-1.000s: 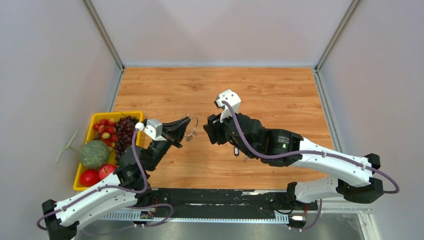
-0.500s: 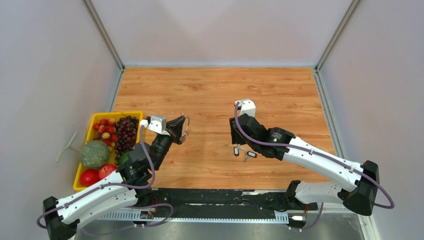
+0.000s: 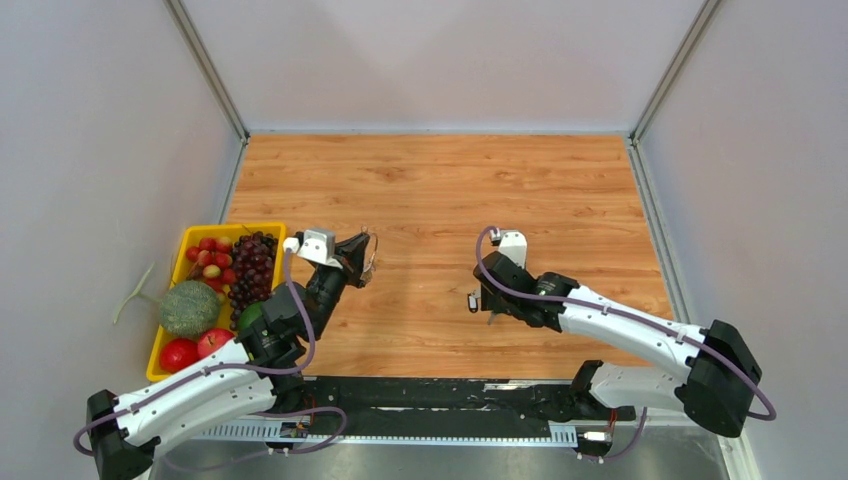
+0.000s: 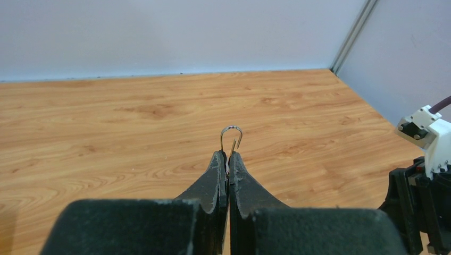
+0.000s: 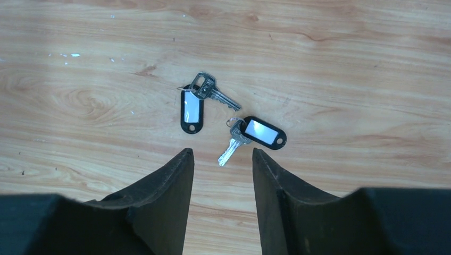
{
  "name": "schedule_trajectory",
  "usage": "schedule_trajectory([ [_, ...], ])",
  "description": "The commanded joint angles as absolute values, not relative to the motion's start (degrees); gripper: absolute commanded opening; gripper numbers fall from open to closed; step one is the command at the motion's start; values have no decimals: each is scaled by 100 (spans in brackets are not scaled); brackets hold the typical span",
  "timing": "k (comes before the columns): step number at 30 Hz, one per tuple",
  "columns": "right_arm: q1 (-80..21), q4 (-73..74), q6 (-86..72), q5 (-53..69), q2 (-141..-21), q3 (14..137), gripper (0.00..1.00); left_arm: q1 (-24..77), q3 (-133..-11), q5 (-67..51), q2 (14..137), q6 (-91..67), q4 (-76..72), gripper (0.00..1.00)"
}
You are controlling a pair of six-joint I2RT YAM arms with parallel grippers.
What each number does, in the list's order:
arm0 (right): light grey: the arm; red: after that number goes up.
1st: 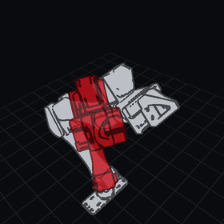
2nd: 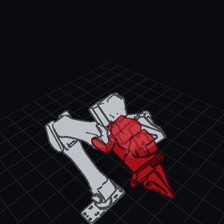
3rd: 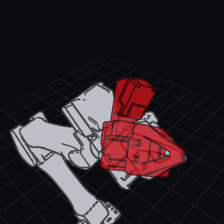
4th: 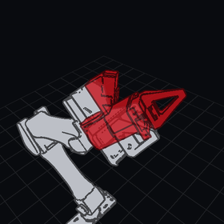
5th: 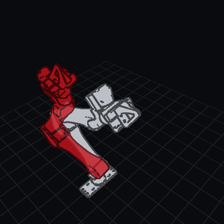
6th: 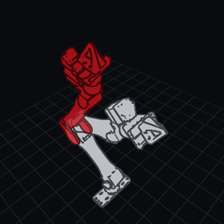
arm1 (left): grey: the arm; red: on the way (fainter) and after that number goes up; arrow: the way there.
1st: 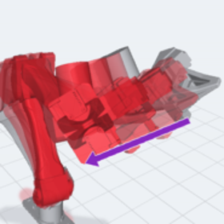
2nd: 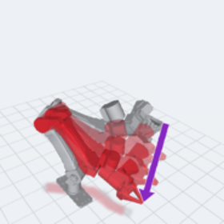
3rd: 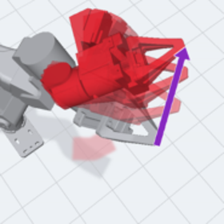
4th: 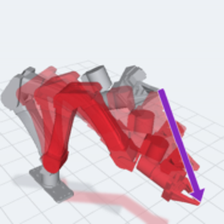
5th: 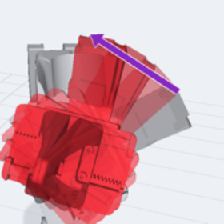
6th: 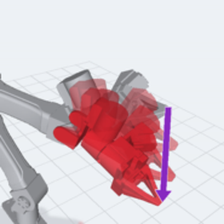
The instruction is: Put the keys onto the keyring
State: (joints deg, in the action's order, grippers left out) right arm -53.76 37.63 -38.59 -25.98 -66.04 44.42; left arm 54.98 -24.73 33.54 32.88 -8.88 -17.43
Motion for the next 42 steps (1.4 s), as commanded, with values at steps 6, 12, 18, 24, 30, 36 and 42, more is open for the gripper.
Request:
schedule_trajectory([
  [6,-4937,2647,-4672,-2312,-6822,3810,42,5483,-2689,3394,3165,-1089,-1700,0],
  [12,-4906,2348,-5116,-2258,-7259,3924,43,5478,-2572,3291,3119,-1103,-1739,0],
  [18,-4887,2345,-5474,-2232,-7394,4017,44,5478,-2506,3266,3012,-1100,-1713,0],
  [24,-4870,2332,-5798,-2152,-7455,3995,44,5483,-2468,3245,2945,-1099,-1696,0],
  [30,-4874,2277,-5889,-2063,-7510,4205,44,5477,-2446,3218,2912,-1103,-1684,0],
  [36,-4870,2112,-6126,-1977,-7678,4326,47,5481,-2437,3221,2907,-1107,-1687,0],
  [42,-4874,1980,-6196,-1796,-8171,4554,47,5481,-2430,3233,2880,-1091,-1679,0],
])
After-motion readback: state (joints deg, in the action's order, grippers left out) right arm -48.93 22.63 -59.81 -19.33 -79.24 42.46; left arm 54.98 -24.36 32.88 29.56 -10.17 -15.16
